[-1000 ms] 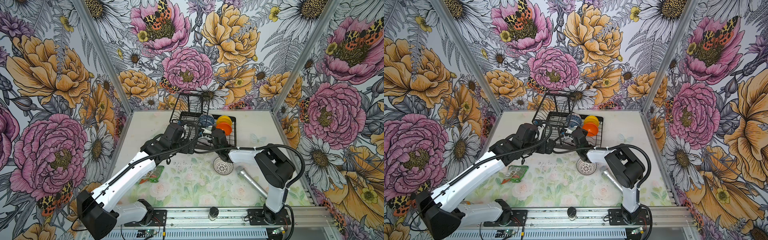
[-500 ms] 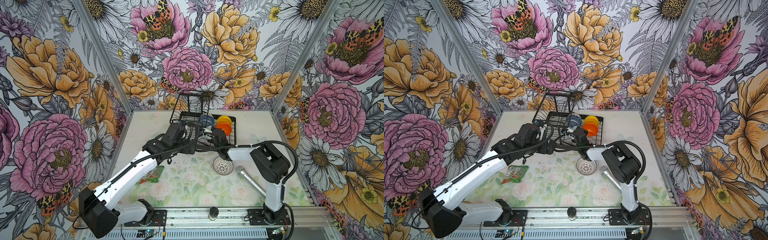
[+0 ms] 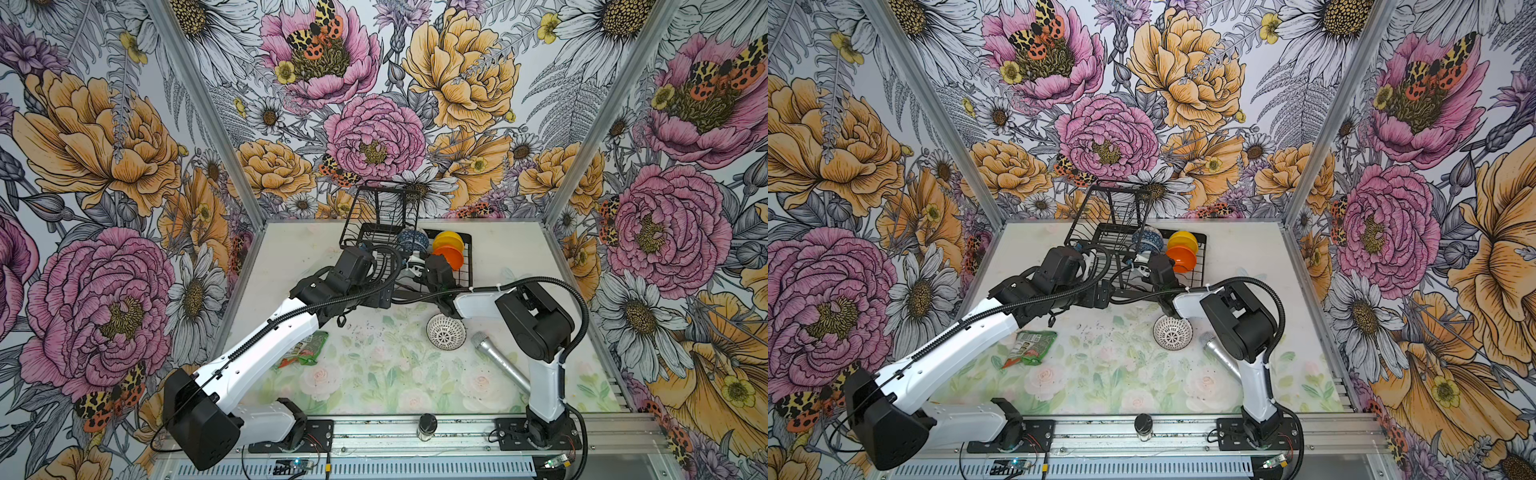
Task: Load the bowls into the dish rack
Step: 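Lower the pale green bowl upright against the blue bowl and open the right gripper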
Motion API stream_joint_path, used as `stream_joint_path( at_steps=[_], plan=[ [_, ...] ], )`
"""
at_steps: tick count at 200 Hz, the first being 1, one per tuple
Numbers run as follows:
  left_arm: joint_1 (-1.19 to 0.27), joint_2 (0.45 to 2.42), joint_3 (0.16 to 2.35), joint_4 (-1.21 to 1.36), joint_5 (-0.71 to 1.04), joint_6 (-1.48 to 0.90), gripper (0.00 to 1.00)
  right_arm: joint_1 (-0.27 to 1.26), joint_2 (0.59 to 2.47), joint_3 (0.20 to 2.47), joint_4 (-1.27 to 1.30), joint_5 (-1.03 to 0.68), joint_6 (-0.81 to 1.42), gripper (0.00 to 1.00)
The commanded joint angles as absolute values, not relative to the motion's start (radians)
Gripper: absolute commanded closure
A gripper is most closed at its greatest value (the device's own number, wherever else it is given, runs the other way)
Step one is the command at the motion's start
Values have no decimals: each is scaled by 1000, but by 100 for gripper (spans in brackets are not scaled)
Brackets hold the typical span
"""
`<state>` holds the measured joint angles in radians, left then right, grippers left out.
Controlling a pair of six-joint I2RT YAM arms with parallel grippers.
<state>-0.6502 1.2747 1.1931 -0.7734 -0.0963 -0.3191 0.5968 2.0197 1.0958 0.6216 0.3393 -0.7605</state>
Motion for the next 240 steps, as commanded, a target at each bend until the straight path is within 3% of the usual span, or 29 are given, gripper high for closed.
stream_joint_path(
  at_steps=[1,118,180,240],
  plan=[
    [-647,1285,1223,-765,-101,-337,1,595,2041,1136,675,307,-724,100],
    [-641,1298,1230,-767,-97,-343,1,598,2023,1088,642,281,-685,99],
    [-641,1307,1235,-766,-91,-341,1,598,1996,1072,631,306,-676,87],
    [-641,1290,1224,-767,-95,-343,1,598,1970,1074,622,321,-685,68]
  ],
)
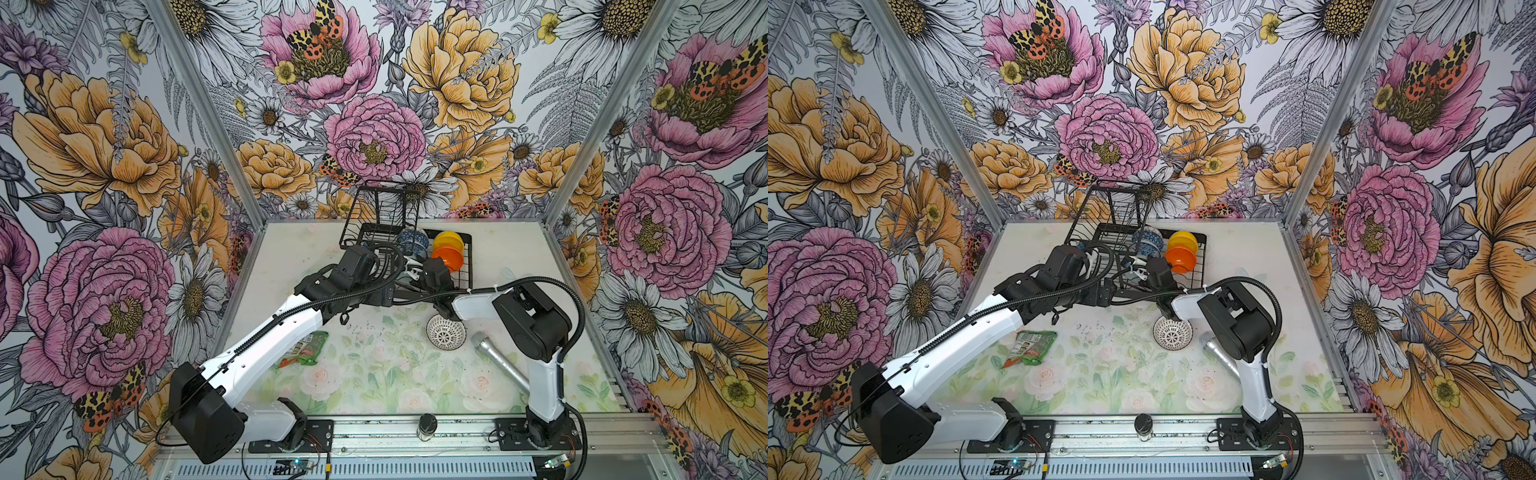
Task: Load the bowls into the dish rack
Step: 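Lower the pale green bowl upright against the blue bowl and open the right gripper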
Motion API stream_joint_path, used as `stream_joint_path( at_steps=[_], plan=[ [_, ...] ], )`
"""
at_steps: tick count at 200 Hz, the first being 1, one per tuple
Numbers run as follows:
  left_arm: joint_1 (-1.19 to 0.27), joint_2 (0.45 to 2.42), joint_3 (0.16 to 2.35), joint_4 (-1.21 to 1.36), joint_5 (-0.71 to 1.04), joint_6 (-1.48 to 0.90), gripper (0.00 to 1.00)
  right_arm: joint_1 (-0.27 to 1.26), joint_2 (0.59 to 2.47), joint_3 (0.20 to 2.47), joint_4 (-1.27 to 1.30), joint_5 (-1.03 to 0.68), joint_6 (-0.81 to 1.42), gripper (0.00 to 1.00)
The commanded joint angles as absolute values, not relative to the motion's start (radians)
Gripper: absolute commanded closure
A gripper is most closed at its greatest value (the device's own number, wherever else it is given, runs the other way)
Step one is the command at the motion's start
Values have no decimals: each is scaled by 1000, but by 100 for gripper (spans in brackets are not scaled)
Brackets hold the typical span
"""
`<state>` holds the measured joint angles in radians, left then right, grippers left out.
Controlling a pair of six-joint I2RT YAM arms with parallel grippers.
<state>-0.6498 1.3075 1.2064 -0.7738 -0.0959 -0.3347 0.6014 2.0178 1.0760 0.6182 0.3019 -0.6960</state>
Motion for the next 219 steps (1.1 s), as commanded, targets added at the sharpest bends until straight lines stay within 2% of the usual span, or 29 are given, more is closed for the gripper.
stream_joint_path(
  at_steps=[1,32,46,64,70,81,148,219],
  plan=[
    [-641,1290,1225,-767,-95,-343,1,598,1970,1074,622,321,-685,68],
    [-644,1286,1221,-767,-98,-347,1,598,1955,1070,620,327,-689,66],
    [-646,1282,1217,-766,-98,-347,1,598,1943,1065,616,328,-693,62],
    [-648,1280,1215,-765,-102,-347,1,597,1924,1058,590,323,-692,33],
    [-647,1279,1216,-764,-103,-347,1,597,1916,1056,582,323,-688,20],
    [-647,1279,1215,-765,-106,-347,1,598,1900,1049,574,326,-682,12],
    [-650,1287,1223,-763,-106,-333,1,600,1801,962,557,372,-687,4],
    [-640,1286,1239,-762,-110,-302,1,622,1651,868,441,444,-716,2]
  ],
)
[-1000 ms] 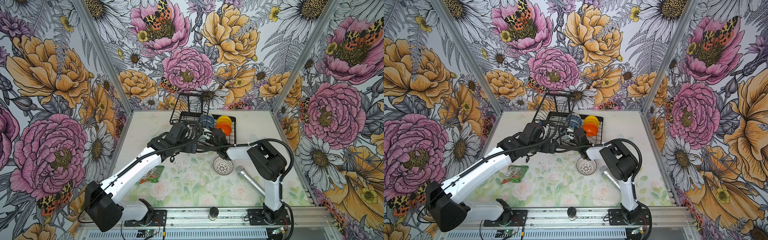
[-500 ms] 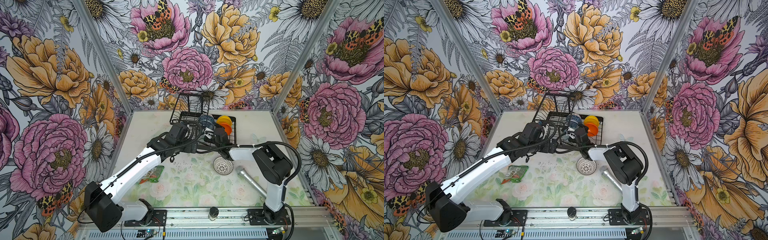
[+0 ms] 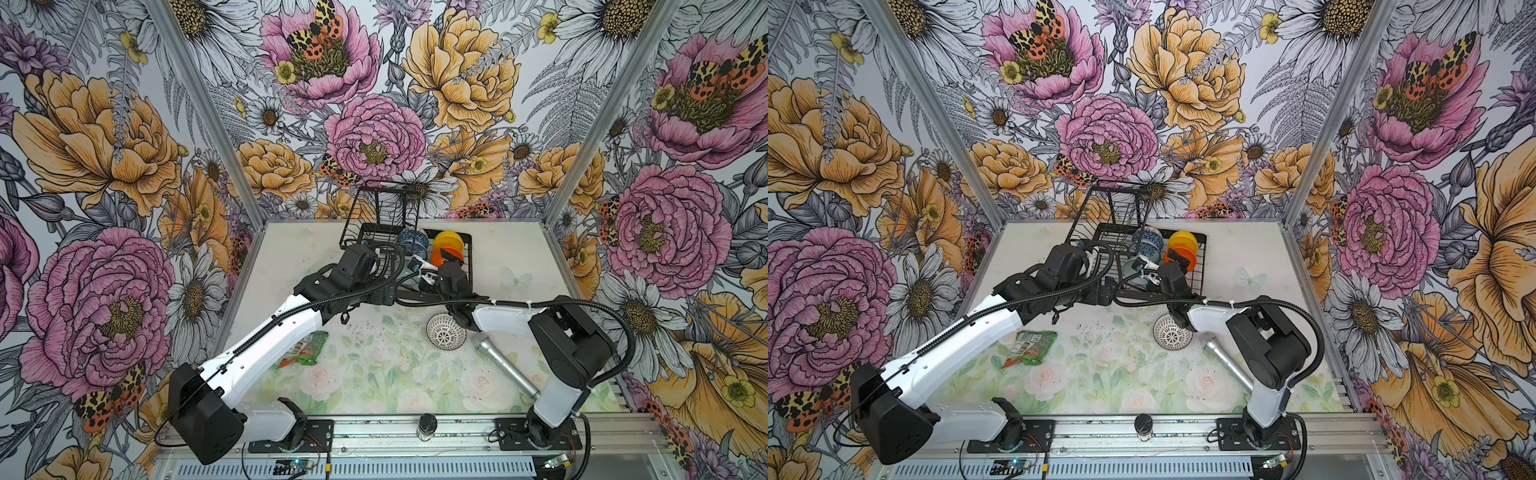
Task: Load the bowls into the dish rack
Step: 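Lower the pale green bowl upright against the blue bowl and open the right gripper, then withdraw the right gripper from the rack while the left gripper moves toward the maroon-patterned bowl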
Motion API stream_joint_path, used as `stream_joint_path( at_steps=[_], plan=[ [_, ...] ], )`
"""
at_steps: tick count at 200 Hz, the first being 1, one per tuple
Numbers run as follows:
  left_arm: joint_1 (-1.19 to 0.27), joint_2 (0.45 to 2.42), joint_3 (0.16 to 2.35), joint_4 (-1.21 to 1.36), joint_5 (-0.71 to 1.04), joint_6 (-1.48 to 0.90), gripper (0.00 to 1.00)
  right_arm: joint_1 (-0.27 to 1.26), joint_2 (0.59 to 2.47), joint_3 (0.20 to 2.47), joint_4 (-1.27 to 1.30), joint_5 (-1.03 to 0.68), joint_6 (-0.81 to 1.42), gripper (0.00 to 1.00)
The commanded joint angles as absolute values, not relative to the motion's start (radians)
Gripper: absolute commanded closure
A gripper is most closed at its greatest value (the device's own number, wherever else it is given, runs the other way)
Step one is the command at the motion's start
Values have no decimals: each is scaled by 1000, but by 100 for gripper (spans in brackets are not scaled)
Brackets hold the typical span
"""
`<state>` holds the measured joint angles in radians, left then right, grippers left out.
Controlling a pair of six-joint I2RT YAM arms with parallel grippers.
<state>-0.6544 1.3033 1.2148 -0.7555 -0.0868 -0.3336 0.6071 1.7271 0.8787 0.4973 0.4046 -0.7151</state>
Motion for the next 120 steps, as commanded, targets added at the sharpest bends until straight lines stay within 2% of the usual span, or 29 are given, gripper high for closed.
stream_joint_path(
  at_steps=[1,42,62,120],
  plan=[
    [-638,1285,1239,-761,-109,-300,1,623,1649,867,437,444,-715,2],
    [-589,1251,1238,-765,-98,-279,1,641,1522,842,285,481,-646,1],
    [-572,1232,1221,-766,-97,-286,1,660,1448,866,134,481,-577,1],
    [-574,1229,1201,-764,-86,-300,1,692,1253,909,-166,509,-385,0]
  ],
)
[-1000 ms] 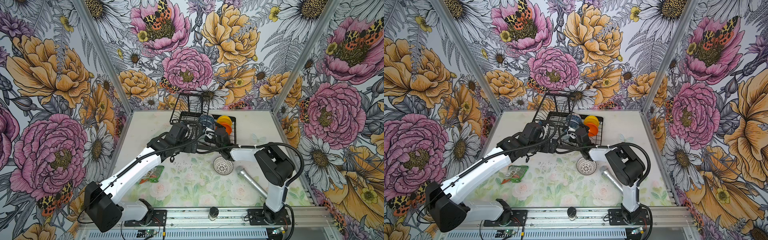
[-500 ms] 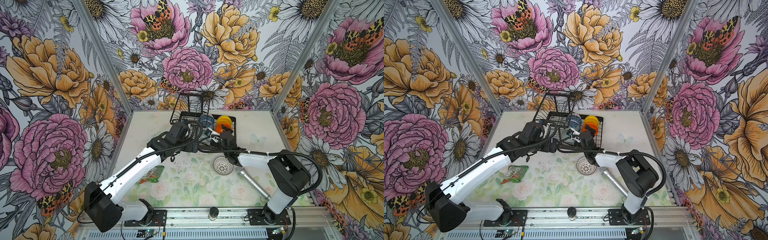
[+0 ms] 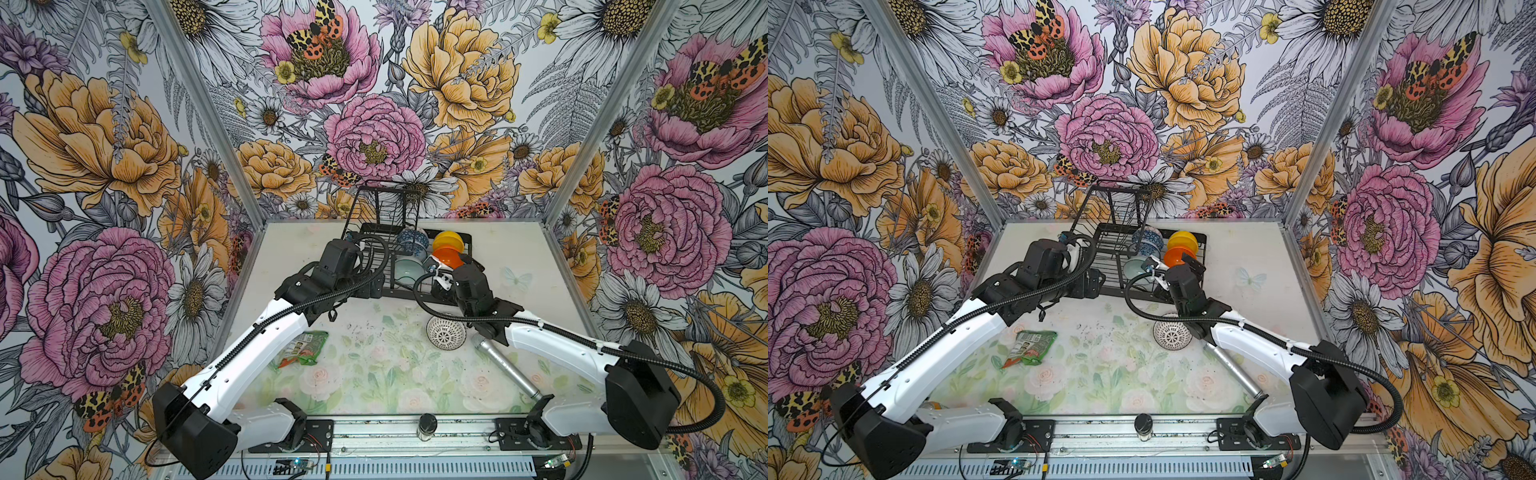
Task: Load the bowls into the dish rack
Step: 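Withdraw the right gripper from the rack while the left gripper moves toward the maroon-patterned bowl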
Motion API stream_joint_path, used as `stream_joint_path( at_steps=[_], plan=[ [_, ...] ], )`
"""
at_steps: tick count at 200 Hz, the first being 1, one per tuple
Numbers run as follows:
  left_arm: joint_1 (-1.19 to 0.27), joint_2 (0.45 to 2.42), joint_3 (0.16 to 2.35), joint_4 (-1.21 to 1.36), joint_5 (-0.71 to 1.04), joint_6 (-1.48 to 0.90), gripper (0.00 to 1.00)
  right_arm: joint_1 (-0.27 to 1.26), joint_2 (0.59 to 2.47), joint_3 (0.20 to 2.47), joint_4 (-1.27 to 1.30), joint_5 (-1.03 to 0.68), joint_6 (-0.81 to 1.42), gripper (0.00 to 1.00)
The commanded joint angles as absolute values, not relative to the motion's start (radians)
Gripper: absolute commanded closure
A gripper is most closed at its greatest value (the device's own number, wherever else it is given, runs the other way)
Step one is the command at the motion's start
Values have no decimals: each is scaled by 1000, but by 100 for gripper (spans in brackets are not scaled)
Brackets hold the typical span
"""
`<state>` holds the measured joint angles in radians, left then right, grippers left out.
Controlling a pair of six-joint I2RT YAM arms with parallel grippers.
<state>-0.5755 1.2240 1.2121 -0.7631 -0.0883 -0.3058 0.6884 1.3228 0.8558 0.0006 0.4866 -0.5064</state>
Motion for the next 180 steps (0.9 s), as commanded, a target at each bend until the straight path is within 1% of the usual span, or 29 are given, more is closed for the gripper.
stream_joint_path(
  at_steps=[1,33,61,83,112,135,149,180],
  plan=[
    [-576,1231,1202,-765,-84,-297,1,693,1252,910,-170,508,-382,0],
    [-628,1267,1239,-771,-76,-298,1,690,1187,947,-251,419,-293,1],
    [-703,1297,1239,-770,-82,-306,1,669,1171,975,-255,418,-190,1],
    [-741,1320,1224,-770,-97,-320,1,625,1210,1047,-349,404,-70,0],
    [-772,1336,1206,-763,-110,-342,1,530,1293,1174,-548,262,69,0],
    [-788,1342,1184,-740,-95,-362,1,494,1337,1227,-625,179,113,1],
    [-798,1350,1172,-727,-87,-371,1,485,1356,1248,-658,157,126,1],
    [-814,1369,1146,-698,-76,-397,1,483,1373,1264,-695,165,133,1]
  ],
)
